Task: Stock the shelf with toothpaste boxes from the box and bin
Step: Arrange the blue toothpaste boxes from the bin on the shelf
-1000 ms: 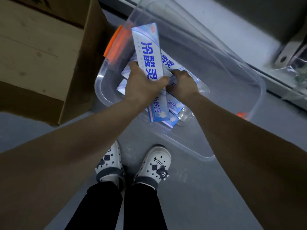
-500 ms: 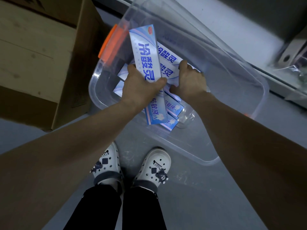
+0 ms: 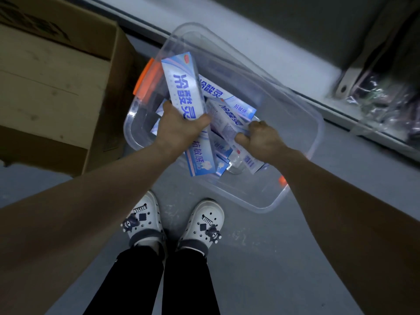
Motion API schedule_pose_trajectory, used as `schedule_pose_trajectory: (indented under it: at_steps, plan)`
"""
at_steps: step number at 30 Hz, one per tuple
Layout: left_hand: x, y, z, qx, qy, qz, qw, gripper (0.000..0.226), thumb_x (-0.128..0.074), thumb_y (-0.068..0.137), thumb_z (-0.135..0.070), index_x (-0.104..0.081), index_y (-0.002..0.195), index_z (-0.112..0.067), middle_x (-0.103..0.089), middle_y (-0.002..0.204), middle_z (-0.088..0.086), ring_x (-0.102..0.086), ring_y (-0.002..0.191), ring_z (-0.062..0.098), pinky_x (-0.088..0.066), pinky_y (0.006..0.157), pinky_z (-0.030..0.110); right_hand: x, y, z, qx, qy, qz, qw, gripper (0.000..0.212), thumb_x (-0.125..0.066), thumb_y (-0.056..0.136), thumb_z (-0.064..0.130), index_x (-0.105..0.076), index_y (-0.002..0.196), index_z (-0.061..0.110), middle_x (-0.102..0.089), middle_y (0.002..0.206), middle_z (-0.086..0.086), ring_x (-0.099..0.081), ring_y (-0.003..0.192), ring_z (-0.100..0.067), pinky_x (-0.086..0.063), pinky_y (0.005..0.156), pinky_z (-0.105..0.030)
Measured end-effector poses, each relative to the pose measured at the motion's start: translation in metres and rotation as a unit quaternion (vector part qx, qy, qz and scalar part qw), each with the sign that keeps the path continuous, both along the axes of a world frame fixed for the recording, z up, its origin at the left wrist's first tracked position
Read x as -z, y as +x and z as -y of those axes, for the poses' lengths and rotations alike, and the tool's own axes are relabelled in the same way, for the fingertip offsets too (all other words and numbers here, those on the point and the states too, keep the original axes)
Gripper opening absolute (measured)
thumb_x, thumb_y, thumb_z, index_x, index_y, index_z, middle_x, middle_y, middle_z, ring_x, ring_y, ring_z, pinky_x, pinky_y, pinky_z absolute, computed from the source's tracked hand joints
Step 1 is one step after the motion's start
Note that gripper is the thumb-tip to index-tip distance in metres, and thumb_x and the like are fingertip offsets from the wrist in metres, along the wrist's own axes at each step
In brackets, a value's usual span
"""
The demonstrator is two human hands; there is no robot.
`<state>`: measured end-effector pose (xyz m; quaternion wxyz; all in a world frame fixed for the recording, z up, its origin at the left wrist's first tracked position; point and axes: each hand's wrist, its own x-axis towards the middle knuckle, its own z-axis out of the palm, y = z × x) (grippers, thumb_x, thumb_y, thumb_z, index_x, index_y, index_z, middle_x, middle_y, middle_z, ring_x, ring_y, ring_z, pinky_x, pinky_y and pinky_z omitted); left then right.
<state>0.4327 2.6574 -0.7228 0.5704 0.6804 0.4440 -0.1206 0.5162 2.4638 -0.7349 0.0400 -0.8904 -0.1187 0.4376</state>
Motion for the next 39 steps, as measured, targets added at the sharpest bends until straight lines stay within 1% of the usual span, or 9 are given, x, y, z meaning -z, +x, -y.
schedule_pose_trajectory:
  at_steps: [8,13,16,21,24,29,32,36,39]
  plan:
    - [-0.074,-0.012,-0.002,0.053,-0.015,-0.024,0.998,0.071,-0.074,0.049,-0.055,-0.063,0.107,-0.015,-0.073,0.095,-0.009,-0.069,0.086,0.004,-0.057,0.085,0.038,-0.094,-0.034,0.001,0.376,0.136,-0.205,0.893,0.054,-0.069,0.077,0.051,-0.056,0.115,0.015,-0.07,0.105,-0.004,-0.068,0.087,-0.016,-0.053,0.07,-0.029]
    - [-0.144,-0.012,-0.009,0.084,-0.053,-0.001,0.995,0.069,-0.081,0.051,-0.051,-0.066,0.108,-0.015,-0.074,0.099,-0.007,-0.07,0.091,0.007,-0.056,0.089,0.039,-0.166,-0.047,-0.004,0.383,0.233,-0.244,0.86,0.026,-0.064,0.091,0.044,-0.066,0.109,0.026,-0.074,0.102,0.004,-0.071,0.097,-0.017,-0.054,0.089,-0.034]
    - [-0.19,-0.006,-0.016,0.087,-0.088,-0.002,0.992,0.079,-0.089,0.046,-0.052,-0.062,0.11,-0.015,-0.074,0.101,-0.003,-0.071,0.093,0.013,-0.056,0.089,0.042,-0.212,-0.044,-0.008,0.407,0.245,-0.206,0.855,0.034,-0.057,0.094,0.048,-0.063,0.114,0.021,-0.073,0.106,-0.003,-0.07,0.097,-0.021,-0.054,0.094,-0.039]
    - [-0.281,0.0,-0.022,0.124,-0.087,0.038,0.988,0.041,-0.08,0.079,-0.021,-0.053,0.105,-0.006,-0.068,0.1,0.005,-0.067,0.082,0.004,-0.057,0.078,0.027,-0.305,-0.033,-0.009,0.449,0.263,-0.194,0.832,0.019,-0.058,0.096,0.039,-0.059,0.1,0.02,-0.073,0.086,0.0,-0.069,0.066,-0.012,-0.058,0.069,-0.031]
    - [-0.326,0.001,-0.026,0.166,-0.079,0.048,0.982,0.022,-0.072,0.085,-0.011,-0.053,0.097,-0.014,-0.067,0.1,0.006,-0.066,0.088,0.014,-0.054,0.086,0.035,-0.356,-0.032,-0.007,0.462,0.278,-0.19,0.821,0.032,-0.062,0.095,0.035,-0.055,0.115,0.011,-0.072,0.093,-0.004,-0.068,0.065,-0.013,-0.056,0.06,-0.026]
    - [-0.415,0.003,-0.031,0.181,-0.049,0.051,0.981,0.056,-0.081,0.077,-0.031,-0.044,0.111,-0.007,-0.06,0.099,0.003,-0.063,0.089,0.017,-0.054,0.08,0.037,-0.447,-0.039,-0.001,0.465,0.311,-0.158,0.814,0.024,-0.062,0.095,0.026,-0.054,0.111,0.009,-0.07,0.093,-0.006,-0.067,0.061,-0.011,-0.053,0.053,-0.023]
    - [-0.467,0.004,-0.036,0.193,-0.048,0.054,0.979,0.052,-0.077,0.081,-0.028,-0.041,0.112,-0.007,-0.058,0.097,0.001,-0.059,0.081,0.009,-0.049,0.066,0.028,-0.495,-0.045,0.0,0.463,0.327,-0.117,0.815,0.03,-0.065,0.094,0.026,-0.052,0.112,0.006,-0.068,0.093,-0.006,-0.066,0.061,-0.011,-0.051,0.053,-0.022]
    - [-0.538,0.008,-0.048,0.214,-0.029,0.094,0.972,0.046,-0.08,0.078,-0.028,-0.044,0.102,-0.013,-0.064,0.106,0.006,-0.064,0.094,0.019,-0.053,0.083,0.041,-0.562,-0.049,0.0,0.447,0.355,-0.058,0.819,0.032,-0.067,0.092,0.024,-0.052,0.111,0.003,-0.066,0.096,-0.01,-0.066,0.068,-0.015,-0.052,0.062,-0.028]
    - [-0.589,0.01,-0.053,0.223,-0.017,0.124,0.967,0.046,-0.081,0.077,-0.028,-0.045,0.101,-0.013,-0.064,0.109,0.009,-0.065,0.094,0.021,-0.054,0.076,0.037,-0.608,-0.047,0.001,0.428,0.378,-0.03,0.821,0.024,-0.069,0.09,0.024,-0.053,0.099,0.009,-0.065,0.093,-0.01,-0.065,0.066,-0.016,-0.051,0.061,-0.028]
